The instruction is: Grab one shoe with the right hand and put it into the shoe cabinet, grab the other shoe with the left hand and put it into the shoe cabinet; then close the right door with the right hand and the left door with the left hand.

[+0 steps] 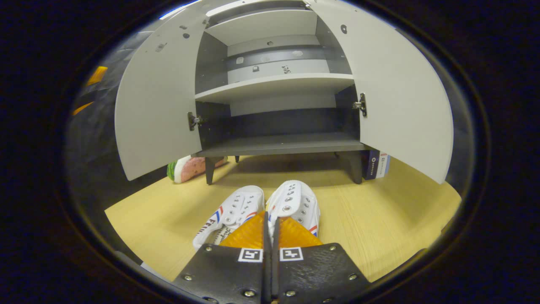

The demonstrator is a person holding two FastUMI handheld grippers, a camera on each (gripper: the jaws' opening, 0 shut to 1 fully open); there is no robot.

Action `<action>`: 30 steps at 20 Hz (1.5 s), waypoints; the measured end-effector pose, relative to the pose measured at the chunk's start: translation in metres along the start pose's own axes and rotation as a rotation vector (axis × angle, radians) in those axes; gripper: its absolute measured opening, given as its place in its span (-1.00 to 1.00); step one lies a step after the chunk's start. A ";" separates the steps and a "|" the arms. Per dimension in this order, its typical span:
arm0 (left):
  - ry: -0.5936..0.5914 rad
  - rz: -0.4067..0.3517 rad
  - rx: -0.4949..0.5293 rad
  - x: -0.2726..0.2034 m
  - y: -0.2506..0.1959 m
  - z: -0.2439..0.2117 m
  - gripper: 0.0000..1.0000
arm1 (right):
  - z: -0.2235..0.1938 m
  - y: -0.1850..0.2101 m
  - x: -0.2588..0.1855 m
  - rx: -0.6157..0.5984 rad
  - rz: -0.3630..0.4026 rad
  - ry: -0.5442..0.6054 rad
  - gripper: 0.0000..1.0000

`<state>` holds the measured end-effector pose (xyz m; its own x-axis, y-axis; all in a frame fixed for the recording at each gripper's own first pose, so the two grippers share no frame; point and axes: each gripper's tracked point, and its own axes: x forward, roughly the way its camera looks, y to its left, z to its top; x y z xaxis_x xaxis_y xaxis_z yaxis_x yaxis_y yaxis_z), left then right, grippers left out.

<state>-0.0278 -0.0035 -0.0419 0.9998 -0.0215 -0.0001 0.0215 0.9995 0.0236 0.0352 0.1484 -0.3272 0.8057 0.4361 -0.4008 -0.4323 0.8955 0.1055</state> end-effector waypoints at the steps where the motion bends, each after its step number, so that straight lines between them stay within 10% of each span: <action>1: 0.007 -0.003 0.001 -0.001 -0.001 -0.003 0.95 | 0.010 0.002 -0.004 -0.009 0.001 -0.016 -0.99; 18: 0.027 -0.047 -0.013 0.016 -0.024 -0.018 0.95 | 0.251 0.003 -0.065 -0.135 0.021 -0.252 -0.99; 30: 0.037 -0.080 -0.052 0.085 -0.041 -0.019 0.94 | 0.405 -0.011 0.017 -0.232 -0.038 -0.240 -0.99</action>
<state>0.0562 -0.0462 -0.0617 0.9942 -0.1009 -0.0371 0.0998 0.9945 -0.0303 0.2179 0.1817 0.0337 0.8835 0.4356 -0.1723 -0.4584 0.8797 -0.1268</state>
